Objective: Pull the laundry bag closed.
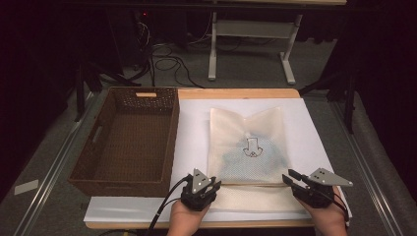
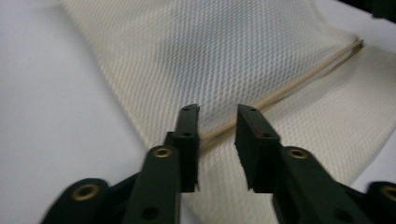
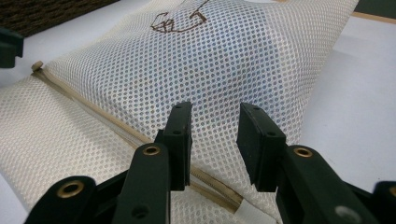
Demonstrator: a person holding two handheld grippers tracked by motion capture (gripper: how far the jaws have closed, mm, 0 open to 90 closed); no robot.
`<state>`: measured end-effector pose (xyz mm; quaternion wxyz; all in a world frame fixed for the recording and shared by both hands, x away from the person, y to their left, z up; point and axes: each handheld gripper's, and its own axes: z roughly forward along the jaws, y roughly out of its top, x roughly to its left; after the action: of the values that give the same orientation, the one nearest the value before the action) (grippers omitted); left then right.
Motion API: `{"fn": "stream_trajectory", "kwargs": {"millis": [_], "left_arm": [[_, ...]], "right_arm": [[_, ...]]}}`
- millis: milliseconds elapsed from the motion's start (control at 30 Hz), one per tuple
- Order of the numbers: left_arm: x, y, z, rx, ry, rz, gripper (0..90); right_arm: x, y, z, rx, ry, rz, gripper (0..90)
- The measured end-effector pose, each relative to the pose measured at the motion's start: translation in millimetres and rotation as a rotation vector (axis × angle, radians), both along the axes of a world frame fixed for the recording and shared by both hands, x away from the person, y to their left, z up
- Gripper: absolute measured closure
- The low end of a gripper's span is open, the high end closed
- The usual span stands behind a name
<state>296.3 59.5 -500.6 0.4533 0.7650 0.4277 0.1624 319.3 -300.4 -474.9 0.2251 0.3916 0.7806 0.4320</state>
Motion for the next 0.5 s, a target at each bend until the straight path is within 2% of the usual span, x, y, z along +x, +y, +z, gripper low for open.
{"fn": "stream_trajectory", "kwargs": {"millis": [67,167,200,233,267,333,433,500], "left_arm": [[-3.7,5.9,-4.4,0.019,0.049,0.034,60.6],[-1.5,12.2,-13.6,-0.024,0.143,0.073,51.0],[-0.8,12.2,-15.5,-0.027,0.155,0.071,50.4],[0.5,11.0,-18.0,-0.012,0.161,0.068,50.8],[1.6,8.6,-21.2,0.004,0.171,0.06,52.9],[-0.3,4.6,-22.9,0.013,0.155,0.051,58.6],[-4.4,-2.9,-23.0,0.079,0.121,0.055,70.7],[-3.2,-1.3,-23.1,0.053,0.141,0.069,78.2]], "right_arm": [[0.4,-0.2,0.6,0.002,-0.002,0.002,66.3],[-0.5,1.8,1.6,0.005,0.002,0.002,66.3],[0.0,2.2,1.5,0.002,-0.005,0.008,66.3],[0.0,2.8,1.6,0.0,-0.004,0.009,66.3],[-0.1,3.7,1.7,0.0,-0.002,0.011,66.3],[-0.1,4.9,1.2,-0.005,-0.004,0.015,66.3],[0.4,5.4,0.6,-0.006,-0.005,0.02,66.2],[0.5,6.2,0.8,-0.004,-0.008,0.024,66.1]]}}
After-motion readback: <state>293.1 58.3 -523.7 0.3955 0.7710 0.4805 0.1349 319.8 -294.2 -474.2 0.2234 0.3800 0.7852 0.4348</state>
